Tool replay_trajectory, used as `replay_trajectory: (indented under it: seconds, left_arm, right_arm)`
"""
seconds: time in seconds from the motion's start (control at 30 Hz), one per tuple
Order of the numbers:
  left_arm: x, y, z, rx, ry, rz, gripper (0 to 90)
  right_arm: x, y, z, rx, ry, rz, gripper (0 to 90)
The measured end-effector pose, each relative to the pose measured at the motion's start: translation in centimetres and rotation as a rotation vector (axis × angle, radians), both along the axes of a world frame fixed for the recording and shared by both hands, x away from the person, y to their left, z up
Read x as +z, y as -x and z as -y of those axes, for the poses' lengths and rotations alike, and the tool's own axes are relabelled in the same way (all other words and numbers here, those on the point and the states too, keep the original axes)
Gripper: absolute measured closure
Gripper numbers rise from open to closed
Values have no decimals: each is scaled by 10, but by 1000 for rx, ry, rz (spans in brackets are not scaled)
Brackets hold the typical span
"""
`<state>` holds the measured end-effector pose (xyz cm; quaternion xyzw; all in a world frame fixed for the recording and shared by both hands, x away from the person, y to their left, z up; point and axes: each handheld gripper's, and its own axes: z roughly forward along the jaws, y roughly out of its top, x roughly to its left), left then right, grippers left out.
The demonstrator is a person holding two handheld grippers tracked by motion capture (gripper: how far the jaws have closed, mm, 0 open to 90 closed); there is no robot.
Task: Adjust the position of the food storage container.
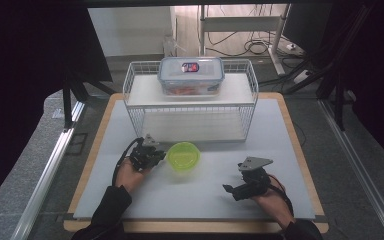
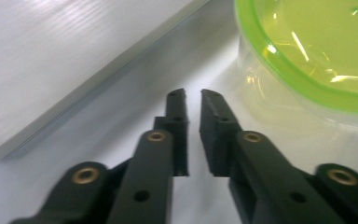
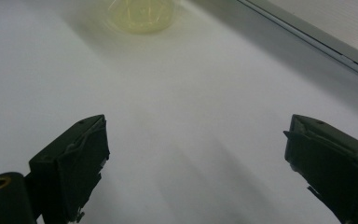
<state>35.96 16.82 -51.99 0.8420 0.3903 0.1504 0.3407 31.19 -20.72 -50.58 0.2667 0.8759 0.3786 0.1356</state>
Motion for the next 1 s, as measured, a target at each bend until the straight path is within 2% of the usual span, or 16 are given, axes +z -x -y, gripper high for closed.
replay_trajectory:
  seconds: [0.03, 0.07, 0.17, 0.23, 0.37, 0.6, 0.77, 0.9, 0.97, 1.0]
  left_arm:
    - [2, 3, -2, 5, 4, 10, 721]
    - [4, 7, -5, 10, 9, 20, 721]
    - [10, 19, -11, 12, 28, 49, 545]
    - [13, 29, -13, 19, 43, 66, 467]
    - [16, 49, -15, 22, 36, 111, 290]
    - [16, 80, -15, 17, 75, 127, 171]
    - [15, 96, -15, 18, 53, 132, 92]
    - [13, 98, -16, 20, 47, 120, 71]
    - [12, 94, -17, 42, 31, 109, 92]
    - [12, 89, -17, 72, 17, 105, 106]
  right_arm:
    - [0, -1, 0, -3, -4, -3, 58]
    - [0, -1, 0, -3, -4, -3, 58]
    - [1, -1, 0, -13, -17, -7, 58]
    - [2, -1, 0, -16, -27, -6, 58]
    - [3, -2, 0, -23, -48, -13, 57]
    - [4, -3, -1, -26, -61, -17, 57]
    - [3, -4, -2, -23, -53, -16, 56]
    - [2, -5, -2, -24, -46, -17, 57]
    - [2, -5, -3, -22, -41, -19, 57]
    - [2, -5, -3, -23, -40, -19, 57]
